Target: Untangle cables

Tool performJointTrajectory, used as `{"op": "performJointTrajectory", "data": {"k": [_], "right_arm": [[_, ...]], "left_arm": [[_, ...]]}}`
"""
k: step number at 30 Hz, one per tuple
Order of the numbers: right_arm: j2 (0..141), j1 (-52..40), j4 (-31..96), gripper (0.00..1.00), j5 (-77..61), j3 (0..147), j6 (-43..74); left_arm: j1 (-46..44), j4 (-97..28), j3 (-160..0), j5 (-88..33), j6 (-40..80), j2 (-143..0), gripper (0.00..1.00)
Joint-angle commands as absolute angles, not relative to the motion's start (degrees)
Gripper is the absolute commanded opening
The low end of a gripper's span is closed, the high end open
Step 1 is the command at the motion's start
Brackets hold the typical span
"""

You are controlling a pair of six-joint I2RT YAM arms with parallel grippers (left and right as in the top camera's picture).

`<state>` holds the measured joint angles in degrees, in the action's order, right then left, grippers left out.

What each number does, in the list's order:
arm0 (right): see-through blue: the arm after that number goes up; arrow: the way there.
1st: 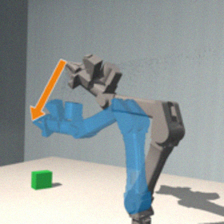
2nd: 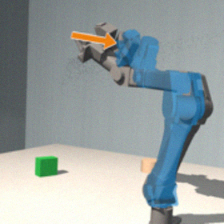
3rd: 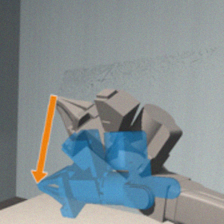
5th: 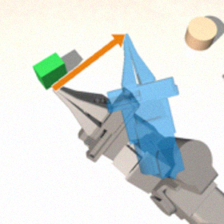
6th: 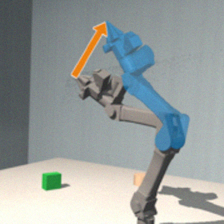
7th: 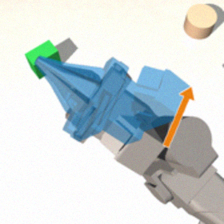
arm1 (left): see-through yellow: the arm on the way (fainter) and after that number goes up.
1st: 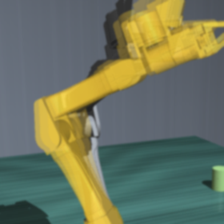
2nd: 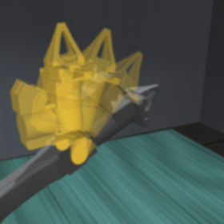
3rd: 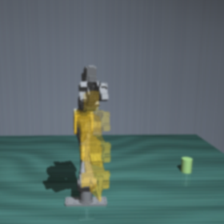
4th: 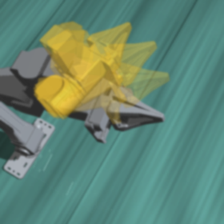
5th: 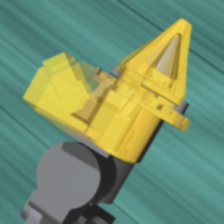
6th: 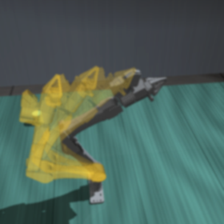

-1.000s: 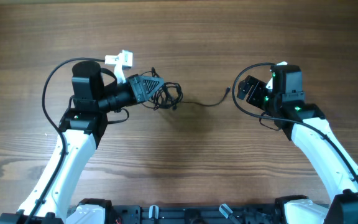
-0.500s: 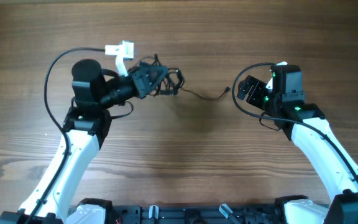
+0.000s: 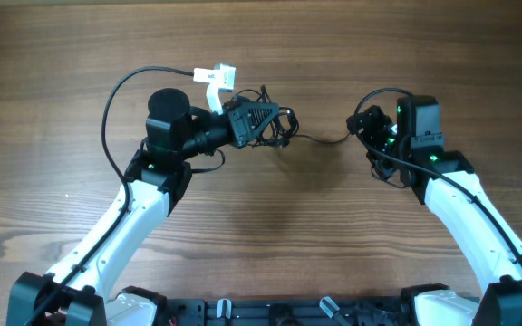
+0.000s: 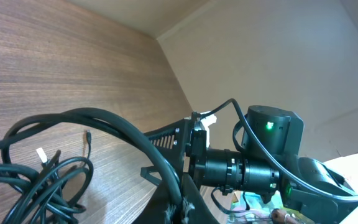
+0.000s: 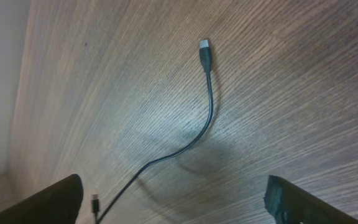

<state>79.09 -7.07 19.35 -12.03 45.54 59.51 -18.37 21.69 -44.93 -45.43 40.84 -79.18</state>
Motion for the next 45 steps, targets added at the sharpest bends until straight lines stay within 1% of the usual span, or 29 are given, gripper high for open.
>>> {"op": "performJointTrajectory", "data": {"k": [1, 4, 5, 6, 9, 13, 15, 16, 18, 19, 21, 22, 23, 24, 26, 28, 29, 30, 32, 34, 38, 41, 43, 45], "right_arm": [[79.3, -7.1, 18.9, 1.0, -15.6, 45.6, 57.1], [79.3, -7.1, 16.7, 1.0, -24.5, 45.6, 46.0], [79.3, -7.1, 15.4, 1.0, -28.0, 45.6, 40.0], [79.3, -7.1, 15.0, 1.0, -29.1, 45.6, 36.8], [79.3, -7.1, 15.7, 1.0, -24.5, 45.6, 36.6], [79.3, -7.1, 18.0, 1.0, -23.6, 45.6, 36.6], [79.3, -7.1, 15.9, 1.0, -21.9, 45.6, 38.8], [79.3, -7.1, 14.6, 1.0, -23.9, 45.6, 38.7], [79.4, -7.4, 10.3, 0.99, -30.8, 45.6, 30.9], [79.4, -8.1, 8.1, 0.98, -34.3, 45.6, 25.3], [79.6, -9.8, 5.7, 0.96, -39.6, 45.6, 19.1], [79.7, -10.6, 5.1, 0.93, -41.7, 45.6, 16.6], [79.8, -11.6, 4.9, 0.88, -42.1, 45.6, 14.8], [79.9, -12.5, 4.4, 0.84, -41.9, 45.6, 13.6], [80.5, -14.0, 2.4, 0.68, -41.9, 45.6, 13.3], [81.1, -14.5, 0.6, 0.32, -40.1, 45.6, 14.2], [81.2, -14.5, 0.3, 0.2, -38.1, 45.6, 15.4], [81.2, -14.3, 0.3, 0.04, -33.7, 45.6, 17.3], [81.2, -13.3, 0.5, 0.04, -25.8, 45.6, 21.1], [81.2, -10.8, 0.9, 0.04, -22.2, 45.6, 23.5], [81.2, -1.8, 4.8, 0.04, -22.2, 45.6, 25.7], [81.2, 5.6, 8.5, 0.04, -22.3, 45.6, 27.1], [81.2, 12.3, 11.4, 0.04, -22.9, 45.6, 27.2], [81.2, 15.9, 13.2, 0.04, -23.6, 45.6, 27.1]], "left_arm": [[-18.3, 22.3, -45.2, -45.1, 41.0, -79.1, 0.04], [-18.3, 22.3, -45.2, -45.1, 41.0, -79.1, 0.04], [-18.3, 22.3, -45.2, -45.1, 41.0, -79.1, 0.04], [-18.3, 22.3, -45.2, -45.1, 41.0, -79.1, 0.04], [-17.5, 22.1, -45.2, -45.1, 42.2, -79.1, 0.04], [-17.3, 22.2, -45.2, -47.0, 44.2, -79.1, 0.04], [-17.3, 22.2, -45.2, -49.1, 44.2, -79.1, 0.04], [-17.3, 22.4, -45.2, -50.1, 44.2, -79.1, 0.04], [-17.3, 22.9, -45.2, -50.7, 46.6, -79.1, 0.04], [-17.3, 24.2, -45.2, -51.7, 48.9, -79.1, 0.04], [-17.3, 28.8, -45.2, -52.1, 53.4, -79.1, 0.04], [-17.3, 30.9, -45.2, -52.1, 55.1, -79.1, 0.04], [-17.3, 32.6, -45.2, -52.1, 57.0, -79.1, 0.04], [-17.6, 33.1, -45.2, -52.1, 58.2, -79.1, 0.04], [-18.3, 33.1, -45.2, -53.0, 59.0, -79.1, 0.04], [-18.9, 33.1, -45.2, -55.9, 59.0, -79.1, 0.04], [-18.9, 33.4, -45.2, -57.6, 59.0, -79.1, 0.04], [-18.9, 33.9, -45.2, -60.0, 59.0, -79.1, 0.04], [-18.5, 34.3, -45.2, -63.9, 59.0, -79.1, 0.04], [-17.8, 36.8, -45.2, -68.2, 59.0, -79.1, 0.04], [-16.5, 42.6, -45.2, -75.9, 59.0, -79.1, 0.04], [-15.0, 42.7, -45.2, -79.7, 58.7, -79.1, 0.04], [-12.3, 42.7, -45.2, -82.8, 58.7, -79.1, 0.04], [-10.3, 42.7, -45.2, -82.9, 58.7, -79.1, 0.04]]}}
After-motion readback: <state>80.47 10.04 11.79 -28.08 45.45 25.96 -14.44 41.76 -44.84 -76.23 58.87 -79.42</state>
